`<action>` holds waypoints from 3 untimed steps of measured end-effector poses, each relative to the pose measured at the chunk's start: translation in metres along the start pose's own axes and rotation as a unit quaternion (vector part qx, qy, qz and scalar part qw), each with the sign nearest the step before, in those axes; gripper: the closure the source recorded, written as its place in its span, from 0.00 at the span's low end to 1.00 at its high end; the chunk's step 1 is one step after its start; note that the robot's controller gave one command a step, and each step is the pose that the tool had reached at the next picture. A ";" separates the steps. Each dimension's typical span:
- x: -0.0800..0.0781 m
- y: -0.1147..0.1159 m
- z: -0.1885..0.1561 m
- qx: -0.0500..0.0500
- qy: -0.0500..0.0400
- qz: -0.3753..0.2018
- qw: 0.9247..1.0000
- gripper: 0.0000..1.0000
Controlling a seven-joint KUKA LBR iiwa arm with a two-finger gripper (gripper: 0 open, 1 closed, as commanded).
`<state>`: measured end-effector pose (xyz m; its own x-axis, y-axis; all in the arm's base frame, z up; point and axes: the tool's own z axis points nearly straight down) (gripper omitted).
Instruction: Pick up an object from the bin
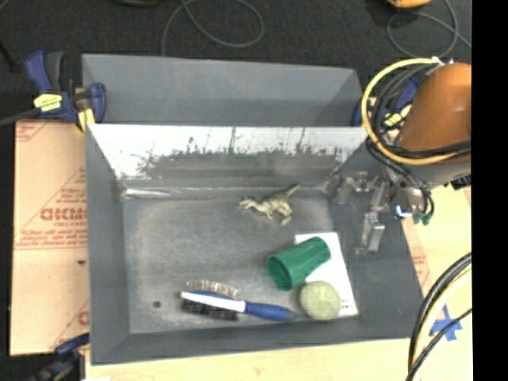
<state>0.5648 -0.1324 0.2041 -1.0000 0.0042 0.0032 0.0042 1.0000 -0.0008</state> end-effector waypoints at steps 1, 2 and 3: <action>-0.001 0.001 -0.005 0.001 -0.004 -0.001 1.000 0.00; -0.001 0.014 0.012 0.002 -0.007 -0.025 1.000 0.00; 0.019 0.042 0.060 -0.001 -0.004 -0.072 0.997 0.00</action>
Offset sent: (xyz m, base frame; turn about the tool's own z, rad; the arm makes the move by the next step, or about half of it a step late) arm -0.0046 0.0663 -0.0719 -0.2070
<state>0.5461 -0.0908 0.1437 -0.9903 -0.1392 -0.0049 -0.1392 0.9903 0.0004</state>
